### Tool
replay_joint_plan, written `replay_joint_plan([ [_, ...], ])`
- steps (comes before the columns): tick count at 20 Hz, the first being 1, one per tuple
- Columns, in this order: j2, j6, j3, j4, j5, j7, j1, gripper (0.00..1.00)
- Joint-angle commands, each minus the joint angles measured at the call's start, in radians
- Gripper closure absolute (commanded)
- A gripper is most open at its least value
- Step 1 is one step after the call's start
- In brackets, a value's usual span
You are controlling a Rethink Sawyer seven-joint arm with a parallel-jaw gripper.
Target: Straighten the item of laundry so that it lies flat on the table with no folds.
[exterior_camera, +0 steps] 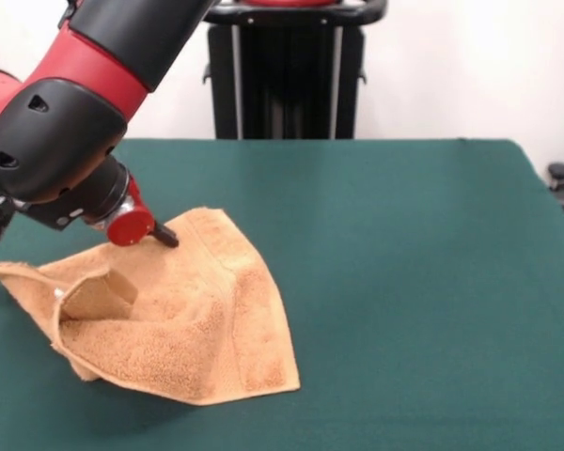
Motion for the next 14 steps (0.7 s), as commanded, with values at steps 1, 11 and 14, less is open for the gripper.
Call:
replay_joint_plan([
  [1,0.114,0.040,0.211,0.235,0.091,-0.023,0.056,1.00],
  [11,0.050,0.066,0.244,0.354,0.136,-0.077,0.088,1.00],
  [14,0.036,0.072,0.252,0.378,0.142,-0.093,0.094,1.00],
])
